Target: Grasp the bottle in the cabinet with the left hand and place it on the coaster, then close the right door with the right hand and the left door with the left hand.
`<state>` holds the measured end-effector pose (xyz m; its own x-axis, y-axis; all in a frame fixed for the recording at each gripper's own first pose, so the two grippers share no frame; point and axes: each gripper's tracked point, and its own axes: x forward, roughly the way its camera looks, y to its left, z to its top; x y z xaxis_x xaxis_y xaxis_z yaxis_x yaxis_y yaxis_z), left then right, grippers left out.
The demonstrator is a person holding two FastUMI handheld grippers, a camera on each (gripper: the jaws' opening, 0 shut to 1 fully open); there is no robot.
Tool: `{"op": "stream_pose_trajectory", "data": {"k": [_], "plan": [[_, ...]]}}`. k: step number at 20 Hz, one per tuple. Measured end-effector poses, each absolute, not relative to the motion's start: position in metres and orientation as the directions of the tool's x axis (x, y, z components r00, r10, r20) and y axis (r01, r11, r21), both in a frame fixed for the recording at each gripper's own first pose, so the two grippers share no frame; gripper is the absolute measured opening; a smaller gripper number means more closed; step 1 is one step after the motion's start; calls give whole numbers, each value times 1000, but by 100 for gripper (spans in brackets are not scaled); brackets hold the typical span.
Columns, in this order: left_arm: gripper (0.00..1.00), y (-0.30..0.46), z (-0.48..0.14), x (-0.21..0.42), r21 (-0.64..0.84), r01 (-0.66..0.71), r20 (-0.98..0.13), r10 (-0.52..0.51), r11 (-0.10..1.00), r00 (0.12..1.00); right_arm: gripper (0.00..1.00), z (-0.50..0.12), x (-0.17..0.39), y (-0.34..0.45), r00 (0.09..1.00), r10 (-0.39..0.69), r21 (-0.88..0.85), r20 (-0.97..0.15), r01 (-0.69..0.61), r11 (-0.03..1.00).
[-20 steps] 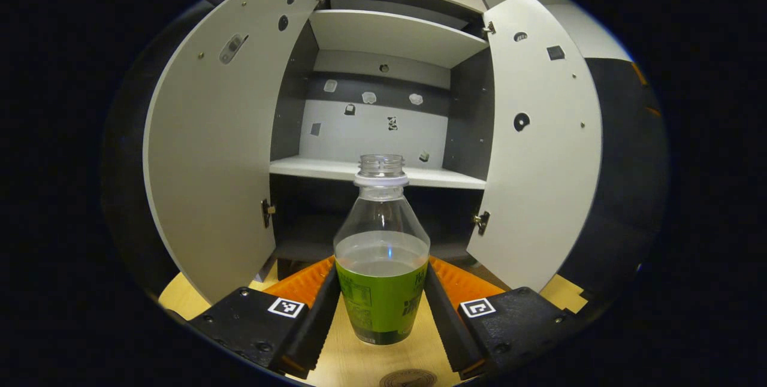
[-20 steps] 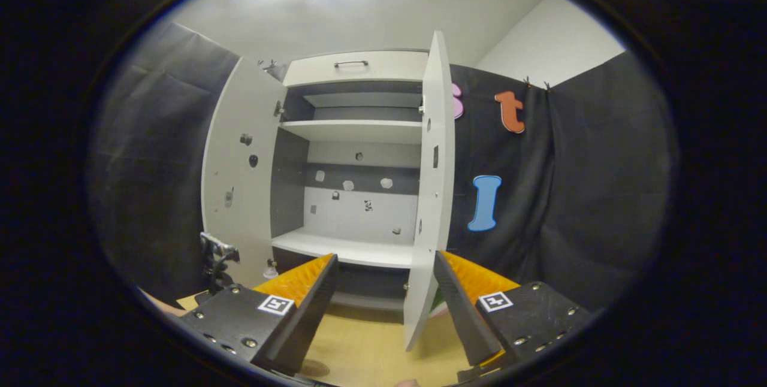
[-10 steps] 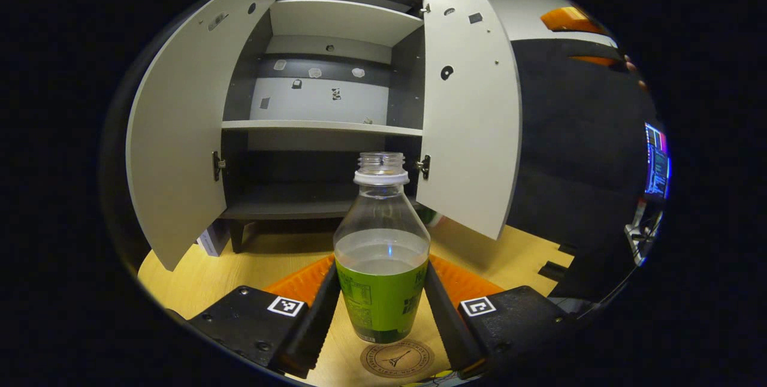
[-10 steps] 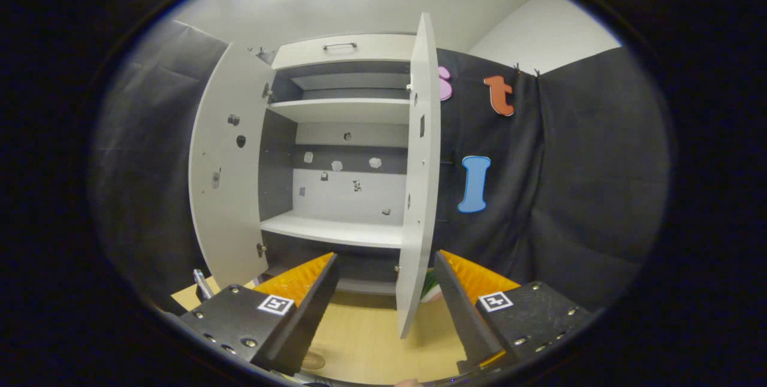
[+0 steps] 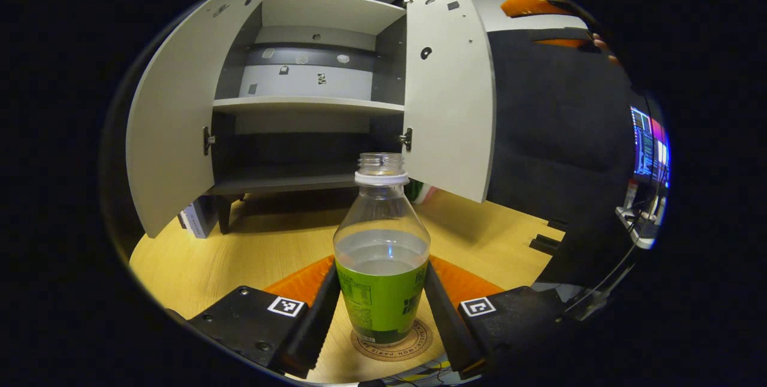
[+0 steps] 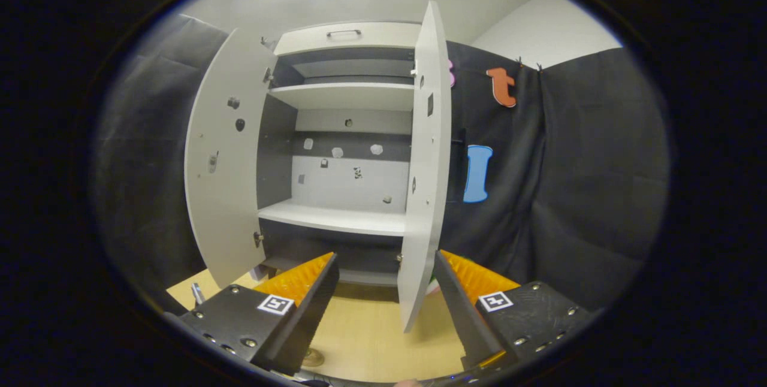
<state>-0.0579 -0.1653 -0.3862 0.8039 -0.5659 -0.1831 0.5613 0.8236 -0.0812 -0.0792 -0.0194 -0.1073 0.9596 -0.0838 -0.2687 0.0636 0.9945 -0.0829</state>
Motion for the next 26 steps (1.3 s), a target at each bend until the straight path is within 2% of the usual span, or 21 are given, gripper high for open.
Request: {"op": "stream_pose_trajectory", "data": {"k": [2, 7, 9, 10, 13, 17, 21, 23, 26], "plan": [[80, -171, -388, -62, -67, 578, -176, -580, 813, 796, 94, -110, -81, -18, 957, -71, -82, -280, 50, 995], [81, -166, -397, -66, -38, 572, -176, -569, 819, 803, 96, -115, -68, 3, 956, -38, -89, -291, 13, 996], [82, -165, -411, -67, -18, 580, -241, -567, 814, 788, 96, -118, -64, 6, 953, -28, -88, -301, 1, 996], [82, -161, -414, -65, -20, 571, -253, -557, 821, 791, 94, -120, -62, 7, 952, -24, -87, -305, -3, 996], [86, -159, -408, -66, -32, 559, -255, -548, 829, 797, 94, -120, -64, 3, 951, -2, -84, -310, -26, 996], [91, -159, -390, -59, -28, 545, -275, -531, 838, 802, 94, -118, -61, 1, 952, 9, -84, -306, -36, 996], [91, -165, -355, -51, 12, 558, -249, -538, 830, 805, 97, -108, -61, -9, 958, 4, -71, -286, -26, 997], [91, -168, -332, -48, 24, 562, -233, -542, 827, 807, 94, -98, -61, -16, 963, 1, -70, -271, -21, 997], [90, -168, -295, -42, 21, 551, -216, -534, 834, 817, 96, -83, -59, -33, 971, -23, -68, -237, 7, 998]]}}
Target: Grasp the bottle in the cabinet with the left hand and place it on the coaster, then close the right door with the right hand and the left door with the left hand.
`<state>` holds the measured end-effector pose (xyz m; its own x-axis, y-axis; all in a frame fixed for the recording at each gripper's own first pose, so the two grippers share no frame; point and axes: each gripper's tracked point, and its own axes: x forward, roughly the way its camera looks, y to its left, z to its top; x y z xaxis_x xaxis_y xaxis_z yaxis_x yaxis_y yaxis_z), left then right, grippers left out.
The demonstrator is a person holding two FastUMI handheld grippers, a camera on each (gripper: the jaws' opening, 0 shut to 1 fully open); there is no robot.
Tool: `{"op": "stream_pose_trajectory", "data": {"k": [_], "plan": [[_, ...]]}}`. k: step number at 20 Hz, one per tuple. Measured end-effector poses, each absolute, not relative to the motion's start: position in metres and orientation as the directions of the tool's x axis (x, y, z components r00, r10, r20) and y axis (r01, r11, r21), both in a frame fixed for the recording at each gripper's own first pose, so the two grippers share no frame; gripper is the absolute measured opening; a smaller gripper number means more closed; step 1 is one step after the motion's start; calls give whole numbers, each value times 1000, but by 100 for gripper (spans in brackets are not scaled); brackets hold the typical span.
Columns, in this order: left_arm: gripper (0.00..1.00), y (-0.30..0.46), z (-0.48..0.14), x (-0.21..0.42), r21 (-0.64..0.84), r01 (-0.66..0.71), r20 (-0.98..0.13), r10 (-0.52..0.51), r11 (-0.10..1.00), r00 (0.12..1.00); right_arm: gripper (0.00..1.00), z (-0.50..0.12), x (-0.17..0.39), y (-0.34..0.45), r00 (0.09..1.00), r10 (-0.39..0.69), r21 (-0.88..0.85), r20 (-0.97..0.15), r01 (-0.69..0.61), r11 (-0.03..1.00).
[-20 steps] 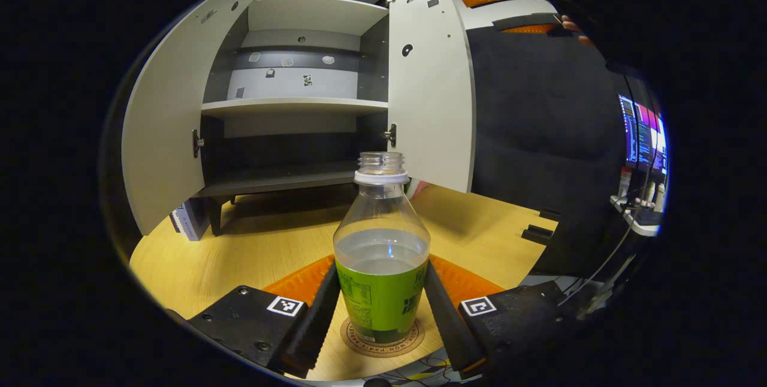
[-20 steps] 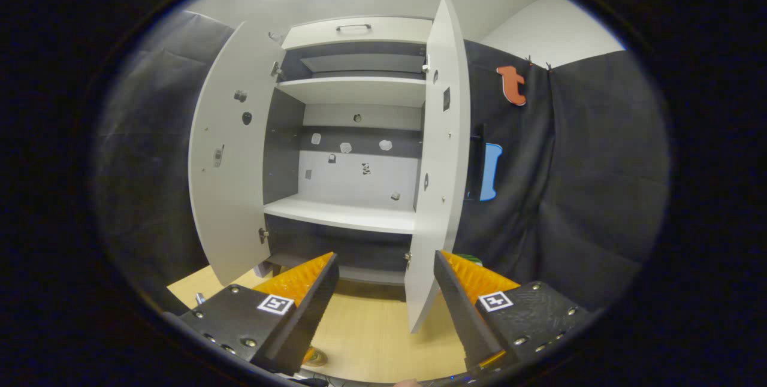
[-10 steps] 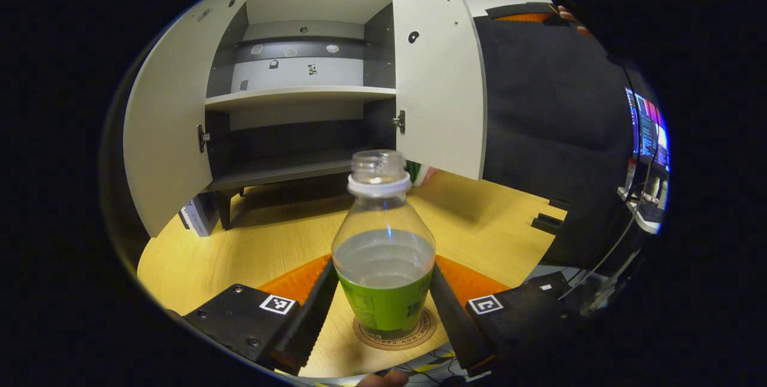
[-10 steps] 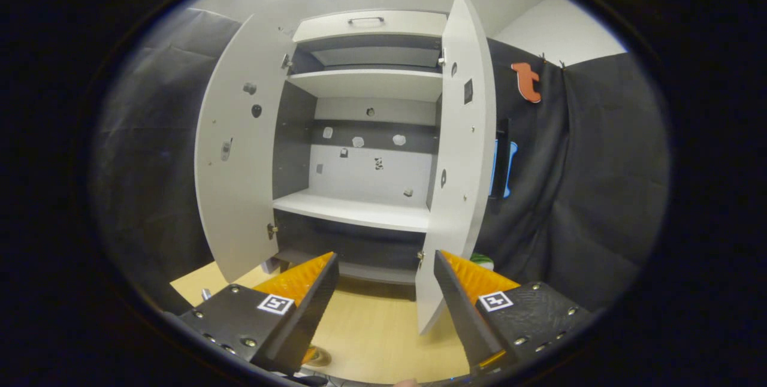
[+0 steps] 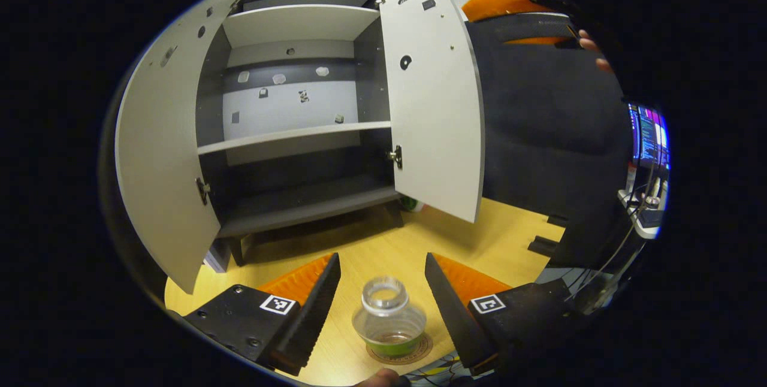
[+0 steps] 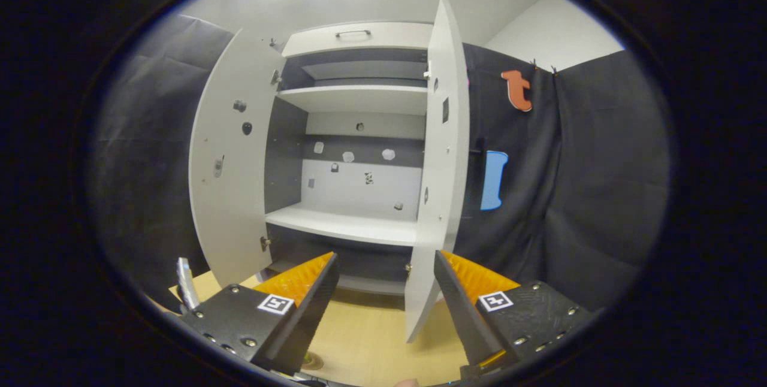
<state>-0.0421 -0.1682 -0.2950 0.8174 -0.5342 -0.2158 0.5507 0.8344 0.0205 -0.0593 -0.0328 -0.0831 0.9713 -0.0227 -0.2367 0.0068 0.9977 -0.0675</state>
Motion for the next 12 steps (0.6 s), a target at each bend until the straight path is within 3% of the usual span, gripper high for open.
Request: {"op": "stream_pose_trajectory", "data": {"k": [12], "plan": [[90, -155, -106, -24, -93, 525, -88, -532, 846, 842, 96, -41, -56, -115, 978, -134, -91, -157, 121, 988]]}}
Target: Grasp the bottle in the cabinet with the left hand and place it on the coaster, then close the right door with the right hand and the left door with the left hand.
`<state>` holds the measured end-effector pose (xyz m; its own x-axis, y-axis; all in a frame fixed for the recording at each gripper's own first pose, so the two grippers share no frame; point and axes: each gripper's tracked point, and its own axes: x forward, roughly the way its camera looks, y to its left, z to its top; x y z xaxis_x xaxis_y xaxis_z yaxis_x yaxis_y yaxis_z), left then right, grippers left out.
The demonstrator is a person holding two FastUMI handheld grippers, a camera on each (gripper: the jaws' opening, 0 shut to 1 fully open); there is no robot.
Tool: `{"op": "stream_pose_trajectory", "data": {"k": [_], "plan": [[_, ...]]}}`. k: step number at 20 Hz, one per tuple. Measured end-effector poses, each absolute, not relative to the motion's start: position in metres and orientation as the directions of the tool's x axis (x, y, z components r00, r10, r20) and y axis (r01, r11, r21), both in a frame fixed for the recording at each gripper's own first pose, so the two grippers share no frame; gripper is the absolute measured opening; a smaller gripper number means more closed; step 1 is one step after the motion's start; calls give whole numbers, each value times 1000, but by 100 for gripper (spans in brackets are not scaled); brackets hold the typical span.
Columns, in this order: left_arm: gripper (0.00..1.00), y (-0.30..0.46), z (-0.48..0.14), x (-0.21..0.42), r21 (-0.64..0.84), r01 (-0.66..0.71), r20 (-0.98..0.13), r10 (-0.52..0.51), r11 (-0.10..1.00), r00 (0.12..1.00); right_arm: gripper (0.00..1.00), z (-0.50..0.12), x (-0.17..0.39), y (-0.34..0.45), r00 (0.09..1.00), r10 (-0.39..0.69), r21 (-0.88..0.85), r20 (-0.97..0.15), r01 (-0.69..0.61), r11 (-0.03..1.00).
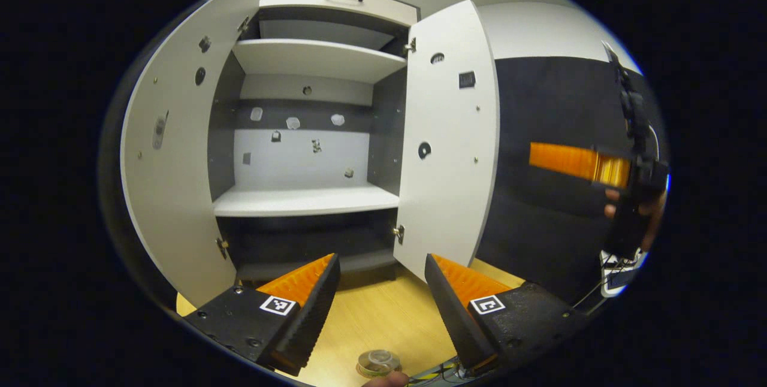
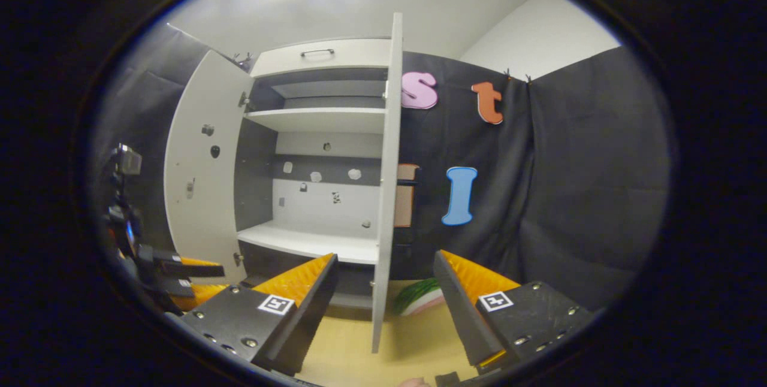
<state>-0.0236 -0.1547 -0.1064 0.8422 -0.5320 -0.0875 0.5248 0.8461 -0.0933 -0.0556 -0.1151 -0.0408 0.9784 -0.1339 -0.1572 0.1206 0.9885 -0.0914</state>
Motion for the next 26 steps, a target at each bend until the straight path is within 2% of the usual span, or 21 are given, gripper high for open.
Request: {"op": "stream_pose_trajectory", "data": {"k": [1, 3, 6, 7, 9, 10, 13, 17, 19, 20, 23, 24, 26], "plan": [[90, -148, -92, -21, -83, 516, -73, -522, 852, 850, 93, -39, -56, -130, 976, -154, -97, -152, 141, 985], [90, -129, -70, -12, -66, 468, -55, -471, 881, 880, 96, -31, -50, -156, 972, -194, -101, -131, 182, 978], [90, -104, -45, -6, -35, 421, -26, -422, 906, 906, 93, -24, -36, -203, 963, -251, -123, -103, 238, 963], [90, -99, -40, -7, -38, 422, -19, -422, 906, 906, 96, -26, -31, -217, 960, -262, -136, -100, 248, 959], [90, -82, -43, -9, -15, 401, -85, -401, 916, 912, 96, -37, -19, -241, 954, -270, -151, -129, 250, 956], [90, -74, -44, -11, 10, 395, -101, -392, 919, 914, 96, -43, -13, -249, 952, -264, -152, -153, 241, 958], [90, -63, -28, -14, 57, 401, -48, -399, 914, 916, 96, -52, 9, -267, 955, -249, -181, -160, 219, 959], [90, -35, -28, -23, 33, 325, -46, -324, 945, 945, 96, -63, 45, -259, 966, -175, -150, -190, 148, 978], [90, -15, -28, -22, 28, 278, -45, -277, 960, 960, 94, -56, 63, -251, 973, -147, -116, -179, 127, 985], [90, -3, -27, -22, 29, 251, -40, -250, 968, 968, 99, -52, 71, -245, 976, -132, -93, -171, 118, 989], [90, 24, -28, -22, -2, 187, -45, -187, 982, 981, 94, -35, 87, -223, 987, -81, -71, -142, 72, 995], [90, 31, -30, -22, -24, 173, -49, -173, 985, 984, 96, -33, 91, -212, 988, -56, -72, -141, 46, 996], [90, 41, -35, -24, -49, 164, -73, -167, 985, 983, 93, -20, 94, -210, 991, -68, -68, -114, 61, 996]]}}
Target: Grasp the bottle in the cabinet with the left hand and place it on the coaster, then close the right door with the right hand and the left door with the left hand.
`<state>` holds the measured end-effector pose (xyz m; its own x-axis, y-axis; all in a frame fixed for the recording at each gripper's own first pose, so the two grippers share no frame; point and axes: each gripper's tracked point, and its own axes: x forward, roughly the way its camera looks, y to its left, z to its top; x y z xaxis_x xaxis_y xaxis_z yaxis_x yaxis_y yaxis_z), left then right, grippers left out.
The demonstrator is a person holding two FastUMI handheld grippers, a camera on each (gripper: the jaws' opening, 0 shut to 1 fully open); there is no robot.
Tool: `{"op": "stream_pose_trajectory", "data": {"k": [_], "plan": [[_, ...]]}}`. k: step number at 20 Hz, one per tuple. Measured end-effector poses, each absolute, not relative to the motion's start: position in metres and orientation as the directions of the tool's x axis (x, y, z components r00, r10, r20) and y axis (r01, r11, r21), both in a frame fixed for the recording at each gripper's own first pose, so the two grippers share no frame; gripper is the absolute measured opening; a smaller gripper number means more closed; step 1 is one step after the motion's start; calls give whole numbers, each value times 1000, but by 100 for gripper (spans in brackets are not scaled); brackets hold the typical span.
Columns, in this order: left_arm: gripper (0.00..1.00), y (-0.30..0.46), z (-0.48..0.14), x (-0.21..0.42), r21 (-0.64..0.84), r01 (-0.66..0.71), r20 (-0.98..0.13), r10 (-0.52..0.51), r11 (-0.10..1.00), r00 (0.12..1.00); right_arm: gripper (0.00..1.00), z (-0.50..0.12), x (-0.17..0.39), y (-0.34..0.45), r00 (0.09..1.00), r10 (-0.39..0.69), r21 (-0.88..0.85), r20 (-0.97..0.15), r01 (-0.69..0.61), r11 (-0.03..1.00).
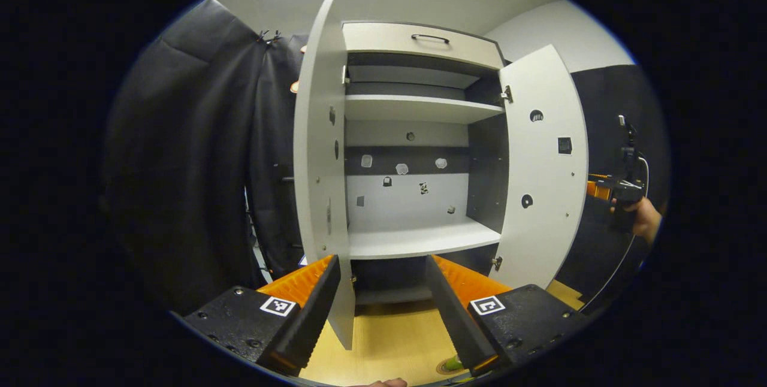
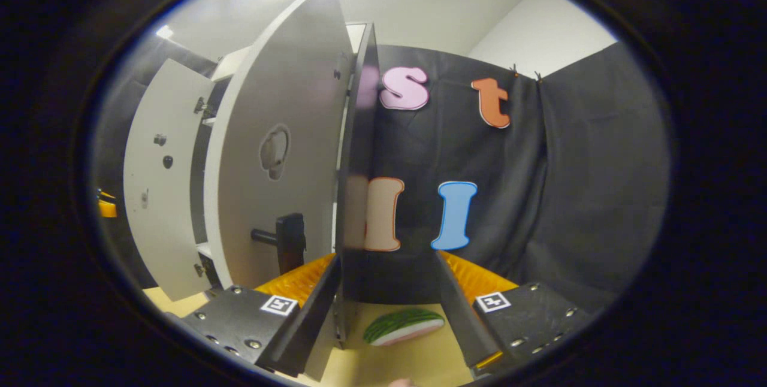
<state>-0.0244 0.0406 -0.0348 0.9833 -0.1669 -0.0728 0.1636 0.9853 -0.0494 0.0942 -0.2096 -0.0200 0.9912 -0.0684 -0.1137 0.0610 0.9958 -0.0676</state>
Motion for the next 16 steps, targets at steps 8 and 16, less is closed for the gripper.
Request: {"op": "stream_pose_trajectory", "data": {"k": [8, 16], "plan": [[90, 91, -7, -33, -48, 48, -6, -49, 998, 999, 92, -16, 90, -190, 993, -48, -13, -110, 47, 999], [91, 128, 19, -48, 26, -34, 76, 32, 999, 997, 92, -17, 93, -148, 994, -10, -7, -111, 9, 1000]]}}
